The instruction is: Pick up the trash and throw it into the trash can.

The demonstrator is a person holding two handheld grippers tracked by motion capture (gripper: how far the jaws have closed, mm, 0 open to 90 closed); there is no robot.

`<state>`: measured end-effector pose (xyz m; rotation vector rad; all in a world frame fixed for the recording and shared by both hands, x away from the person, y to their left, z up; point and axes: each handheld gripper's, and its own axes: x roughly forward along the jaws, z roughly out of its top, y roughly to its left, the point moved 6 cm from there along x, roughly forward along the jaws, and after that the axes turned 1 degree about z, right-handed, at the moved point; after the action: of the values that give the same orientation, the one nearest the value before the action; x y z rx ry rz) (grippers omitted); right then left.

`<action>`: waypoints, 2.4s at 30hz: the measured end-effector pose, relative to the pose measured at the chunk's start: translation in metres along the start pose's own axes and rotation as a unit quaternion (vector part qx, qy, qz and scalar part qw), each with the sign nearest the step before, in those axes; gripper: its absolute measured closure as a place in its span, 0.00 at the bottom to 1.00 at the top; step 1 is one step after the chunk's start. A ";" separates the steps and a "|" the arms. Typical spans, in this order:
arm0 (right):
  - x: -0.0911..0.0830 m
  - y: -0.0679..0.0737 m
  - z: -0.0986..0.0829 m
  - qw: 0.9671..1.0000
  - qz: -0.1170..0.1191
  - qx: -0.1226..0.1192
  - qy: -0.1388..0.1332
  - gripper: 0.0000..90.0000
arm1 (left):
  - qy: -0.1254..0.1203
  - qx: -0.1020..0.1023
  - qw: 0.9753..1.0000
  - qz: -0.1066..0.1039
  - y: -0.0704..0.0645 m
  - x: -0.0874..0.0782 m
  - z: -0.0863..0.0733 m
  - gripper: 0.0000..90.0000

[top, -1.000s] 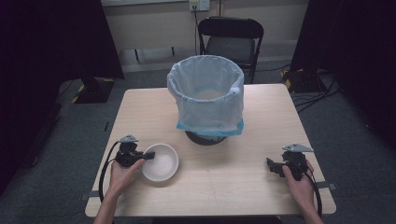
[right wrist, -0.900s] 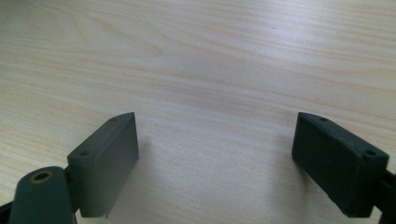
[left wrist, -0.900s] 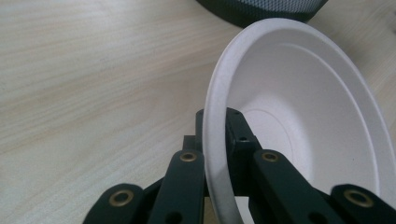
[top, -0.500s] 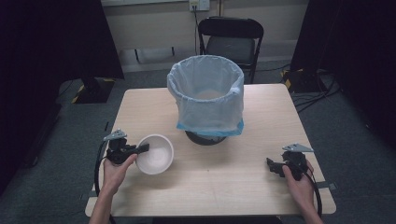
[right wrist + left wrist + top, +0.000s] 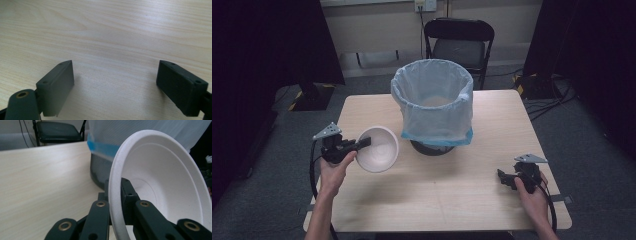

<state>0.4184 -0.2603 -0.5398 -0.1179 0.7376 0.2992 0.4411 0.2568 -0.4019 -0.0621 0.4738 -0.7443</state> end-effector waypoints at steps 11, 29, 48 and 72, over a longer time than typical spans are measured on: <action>0.000 0.000 0.000 1.000 0.000 0.000 0.000 0.15 | -0.038 0.022 0.999 -0.016 -0.013 -0.006 0.045 0.96; 0.000 0.000 0.000 1.000 0.000 0.000 0.000 0.15 | -0.104 0.044 0.993 -0.034 -0.036 -0.012 0.113 0.96; 0.000 0.000 0.000 1.000 0.000 0.000 0.000 0.15 | -0.116 0.078 0.989 -0.055 -0.058 0.021 0.183 0.96; 0.000 0.000 0.000 1.000 0.000 0.000 0.000 0.15 | -0.071 0.076 0.993 -0.051 -0.065 0.111 0.216 0.96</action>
<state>0.4184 -0.2604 -0.5398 -0.1181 0.7377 0.2993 0.5644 0.1105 -0.2380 0.0036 0.2788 -0.8683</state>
